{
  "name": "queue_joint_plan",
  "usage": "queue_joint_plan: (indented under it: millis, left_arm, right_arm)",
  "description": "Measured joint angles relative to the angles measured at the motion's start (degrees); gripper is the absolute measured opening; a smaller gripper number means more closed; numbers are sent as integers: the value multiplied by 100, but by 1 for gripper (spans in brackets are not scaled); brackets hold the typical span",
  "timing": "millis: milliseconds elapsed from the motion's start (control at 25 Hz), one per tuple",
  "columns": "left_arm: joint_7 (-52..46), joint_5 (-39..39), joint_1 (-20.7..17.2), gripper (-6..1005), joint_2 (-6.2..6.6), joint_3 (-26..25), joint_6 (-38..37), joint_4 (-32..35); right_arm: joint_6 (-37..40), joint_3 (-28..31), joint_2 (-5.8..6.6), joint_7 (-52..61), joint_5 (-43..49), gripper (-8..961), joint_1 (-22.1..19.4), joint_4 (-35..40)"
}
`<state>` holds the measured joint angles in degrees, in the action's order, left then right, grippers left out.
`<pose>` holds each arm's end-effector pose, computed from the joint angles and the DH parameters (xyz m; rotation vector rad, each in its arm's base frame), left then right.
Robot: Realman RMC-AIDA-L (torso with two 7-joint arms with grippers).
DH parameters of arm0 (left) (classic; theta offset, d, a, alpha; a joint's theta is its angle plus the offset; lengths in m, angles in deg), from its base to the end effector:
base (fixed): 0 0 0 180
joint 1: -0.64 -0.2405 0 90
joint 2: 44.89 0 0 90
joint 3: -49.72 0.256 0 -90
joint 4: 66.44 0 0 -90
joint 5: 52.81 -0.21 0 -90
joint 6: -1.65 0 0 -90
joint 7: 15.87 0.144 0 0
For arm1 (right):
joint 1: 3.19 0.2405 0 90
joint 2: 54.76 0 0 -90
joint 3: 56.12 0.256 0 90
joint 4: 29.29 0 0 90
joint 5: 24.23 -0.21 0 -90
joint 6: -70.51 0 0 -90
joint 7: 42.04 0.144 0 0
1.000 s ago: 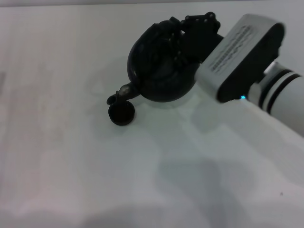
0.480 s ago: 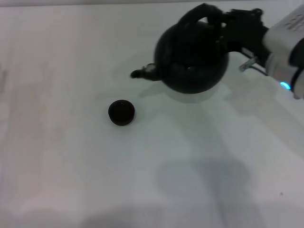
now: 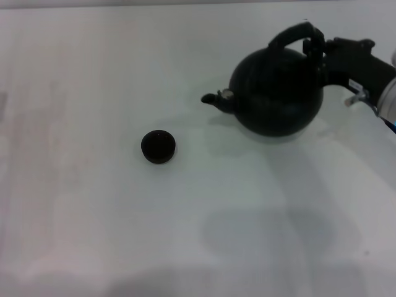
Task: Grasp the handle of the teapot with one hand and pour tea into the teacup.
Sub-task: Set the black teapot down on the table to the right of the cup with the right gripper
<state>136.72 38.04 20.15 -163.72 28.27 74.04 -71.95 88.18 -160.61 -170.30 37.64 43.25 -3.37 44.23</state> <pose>-0.3880 0.2816 0.0210 -1.1901 -0.8835 -0.8743 0.2531 0.3161 -0.0169 -2.0594 0.6574 0.4632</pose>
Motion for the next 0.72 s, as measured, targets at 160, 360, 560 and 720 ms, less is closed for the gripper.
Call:
queue_joint_plan:
  millis: [160,360,560,720]
  left_arm:
    - [-6,-10,0,861,0,0,-21,4]
    - [-9,-18,-14,861,0,0,-23,-12]
    - [-9,-30,-27,861,0,11,-23,-36]
    - [-10,-39,-26,861,-1,22,-22,-45]
  right_arm:
    - [298,177,-10,-2,-76,183,62,-334]
    - [324,197,-8,-29,-103,189,168,-633]
    - [332,202,-9,-46,-112,195,168,-646]
    - [324,207,-2,-24,-118,200,163,-678]
